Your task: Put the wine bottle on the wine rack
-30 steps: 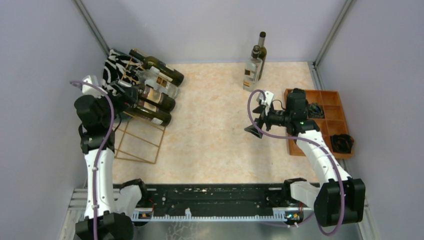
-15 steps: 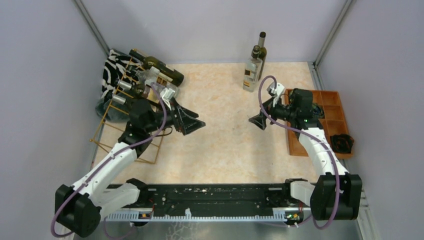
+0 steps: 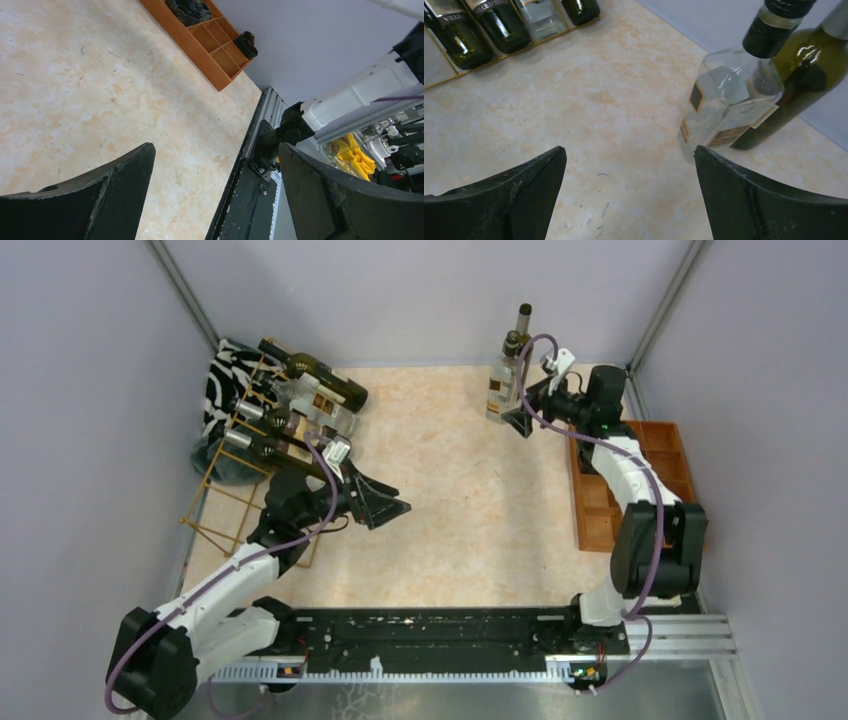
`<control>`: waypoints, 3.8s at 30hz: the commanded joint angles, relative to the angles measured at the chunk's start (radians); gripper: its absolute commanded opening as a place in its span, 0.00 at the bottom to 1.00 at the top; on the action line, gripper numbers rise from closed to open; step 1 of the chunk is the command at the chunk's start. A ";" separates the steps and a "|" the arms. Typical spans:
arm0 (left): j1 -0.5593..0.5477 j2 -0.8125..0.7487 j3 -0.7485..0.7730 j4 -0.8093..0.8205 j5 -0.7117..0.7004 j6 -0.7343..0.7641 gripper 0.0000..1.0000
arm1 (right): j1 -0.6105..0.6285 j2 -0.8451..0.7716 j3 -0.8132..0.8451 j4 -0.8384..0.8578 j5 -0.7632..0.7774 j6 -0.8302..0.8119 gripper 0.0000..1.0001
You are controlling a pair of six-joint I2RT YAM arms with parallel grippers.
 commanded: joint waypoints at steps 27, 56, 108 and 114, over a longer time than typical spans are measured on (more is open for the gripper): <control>-0.006 -0.066 -0.008 -0.053 -0.051 0.152 0.99 | -0.056 0.578 0.520 0.192 -0.110 0.079 0.94; -0.005 -0.092 -0.018 -0.062 -0.061 0.130 0.99 | 0.059 0.620 0.485 0.206 -0.052 0.005 0.91; -0.154 0.000 0.147 -0.040 -0.267 0.107 0.99 | 0.276 -0.108 -0.375 0.416 -0.002 -0.007 0.19; -0.253 0.058 0.206 -0.044 -0.440 0.222 0.99 | 0.289 -0.199 -0.421 0.297 0.021 -0.024 0.84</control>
